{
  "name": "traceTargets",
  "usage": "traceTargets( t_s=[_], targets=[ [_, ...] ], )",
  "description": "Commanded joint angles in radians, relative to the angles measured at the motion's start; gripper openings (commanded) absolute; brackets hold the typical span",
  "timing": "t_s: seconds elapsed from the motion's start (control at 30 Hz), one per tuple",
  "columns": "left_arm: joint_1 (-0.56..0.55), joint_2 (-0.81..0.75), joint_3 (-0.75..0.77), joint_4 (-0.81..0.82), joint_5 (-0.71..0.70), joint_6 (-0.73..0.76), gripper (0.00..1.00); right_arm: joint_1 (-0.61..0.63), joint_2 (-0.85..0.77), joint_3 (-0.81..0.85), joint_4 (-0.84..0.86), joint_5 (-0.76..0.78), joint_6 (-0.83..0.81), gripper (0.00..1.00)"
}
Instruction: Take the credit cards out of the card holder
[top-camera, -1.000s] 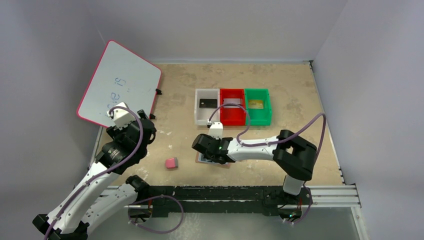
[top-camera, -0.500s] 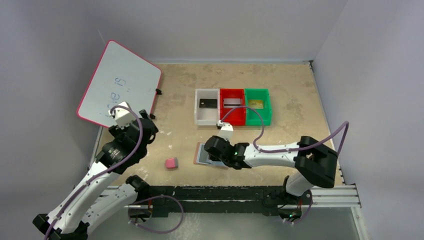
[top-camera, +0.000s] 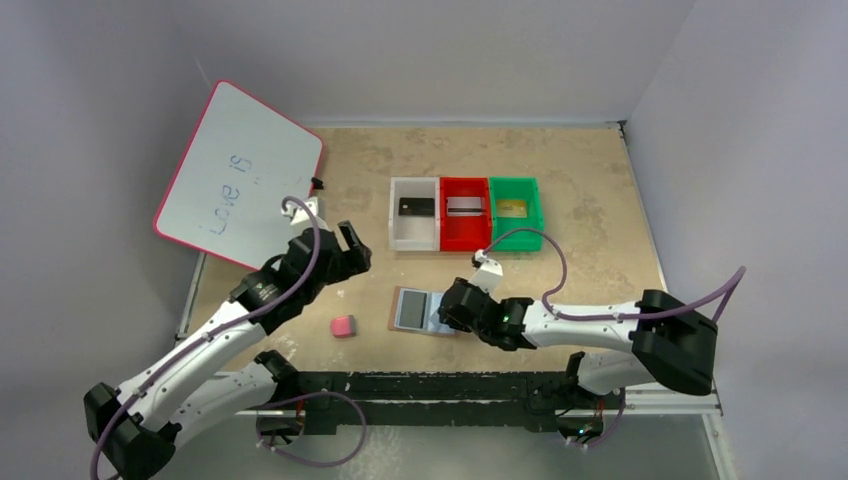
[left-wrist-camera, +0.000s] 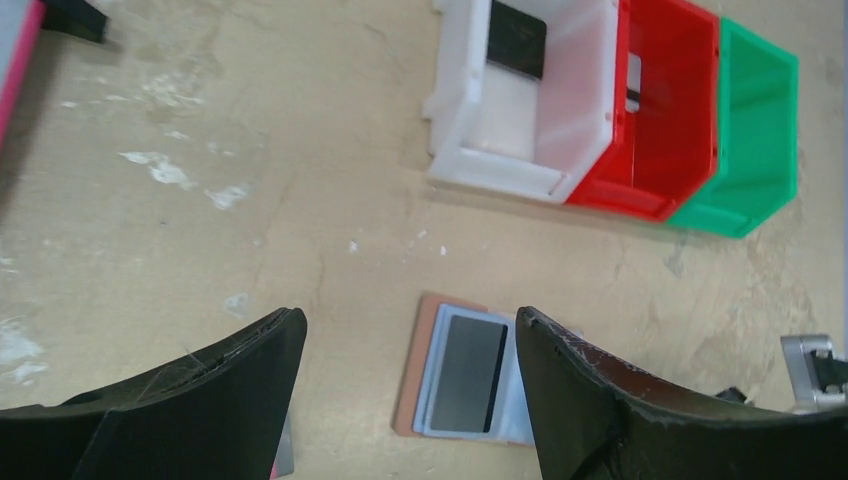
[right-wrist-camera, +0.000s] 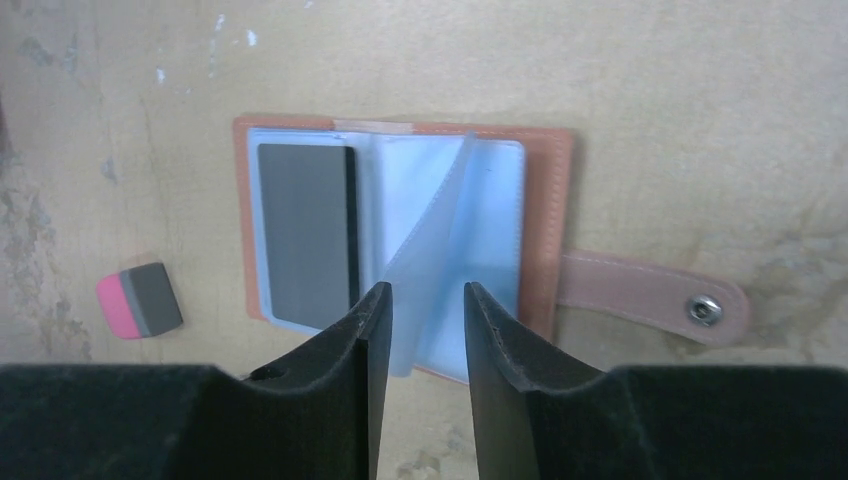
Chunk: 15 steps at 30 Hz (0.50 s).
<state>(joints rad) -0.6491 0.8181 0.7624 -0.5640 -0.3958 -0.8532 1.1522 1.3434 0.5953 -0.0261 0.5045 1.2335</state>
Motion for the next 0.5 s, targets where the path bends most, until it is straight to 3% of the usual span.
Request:
traceTargets(
  t_s=[0.0, 0.1, 0.3, 0.47],
  targets=[
    [-0.112, 0.056, -0.014, 0.131, -0.001, -0.022, 0.77, -0.005, -0.056, -0.027, -0.117, 0.071, 0.145, 0.38],
    [-0.206, 0.123, -0.006, 0.159, -0.064, -0.043, 0.77, -0.006, -0.091, -0.033, -0.192, 0.101, 0.201, 0.41],
    [-0.254, 0.235, 0.010, 0.166, -0.082, -0.050, 0.76, -0.006, -0.199, -0.018, -0.308, 0.160, 0.265, 0.41],
    [-0.268, 0.258, -0.004, 0.193, -0.068, -0.044, 0.71, -0.006, -0.282, -0.036, -0.186, 0.151, 0.148, 0.41]
  ],
)
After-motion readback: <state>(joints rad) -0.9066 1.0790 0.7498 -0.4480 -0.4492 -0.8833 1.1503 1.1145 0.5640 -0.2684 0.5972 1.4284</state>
